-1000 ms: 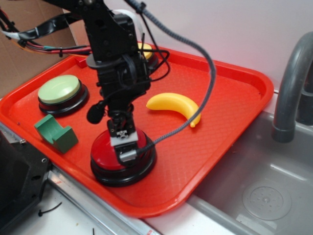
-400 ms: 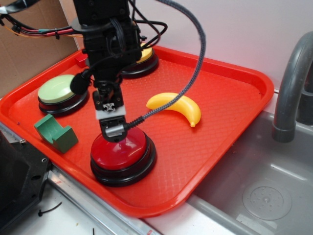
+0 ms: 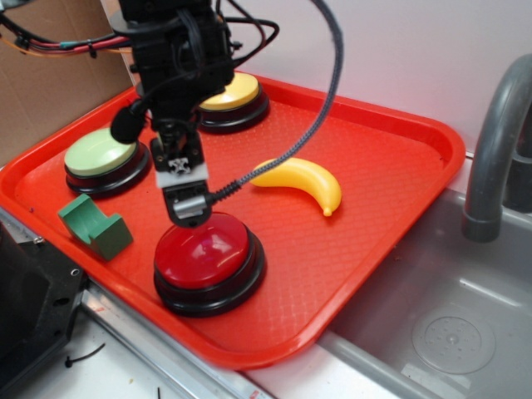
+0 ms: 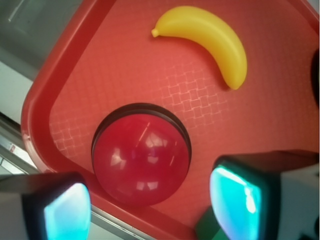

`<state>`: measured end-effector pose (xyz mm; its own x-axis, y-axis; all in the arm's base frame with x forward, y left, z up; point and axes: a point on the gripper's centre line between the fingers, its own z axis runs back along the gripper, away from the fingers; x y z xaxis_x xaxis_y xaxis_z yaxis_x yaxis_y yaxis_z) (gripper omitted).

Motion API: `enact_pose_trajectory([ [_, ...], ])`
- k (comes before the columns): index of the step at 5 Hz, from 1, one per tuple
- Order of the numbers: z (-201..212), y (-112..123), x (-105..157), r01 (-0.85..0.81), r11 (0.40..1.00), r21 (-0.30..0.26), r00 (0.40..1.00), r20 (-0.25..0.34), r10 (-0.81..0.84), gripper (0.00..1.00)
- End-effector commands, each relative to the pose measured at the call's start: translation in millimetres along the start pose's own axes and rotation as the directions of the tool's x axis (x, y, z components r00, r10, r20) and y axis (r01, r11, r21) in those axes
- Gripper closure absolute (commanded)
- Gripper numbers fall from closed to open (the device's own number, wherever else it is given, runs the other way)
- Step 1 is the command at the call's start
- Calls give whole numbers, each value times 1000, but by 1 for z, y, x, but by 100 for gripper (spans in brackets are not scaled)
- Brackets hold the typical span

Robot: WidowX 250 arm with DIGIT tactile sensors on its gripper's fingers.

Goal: Push the red button.

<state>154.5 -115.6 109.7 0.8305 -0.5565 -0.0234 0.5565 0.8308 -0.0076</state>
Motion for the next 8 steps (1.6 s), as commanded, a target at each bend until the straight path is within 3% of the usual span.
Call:
enact_pose_trajectory([
  [1, 22, -8, 1, 6, 1000, -5, 999, 54, -5, 0],
  [2, 22, -8, 1, 5, 1000, -18, 998, 55, -4, 0],
  [8, 53, -9, -9, -28, 999, 25, 997, 69, 26, 0],
])
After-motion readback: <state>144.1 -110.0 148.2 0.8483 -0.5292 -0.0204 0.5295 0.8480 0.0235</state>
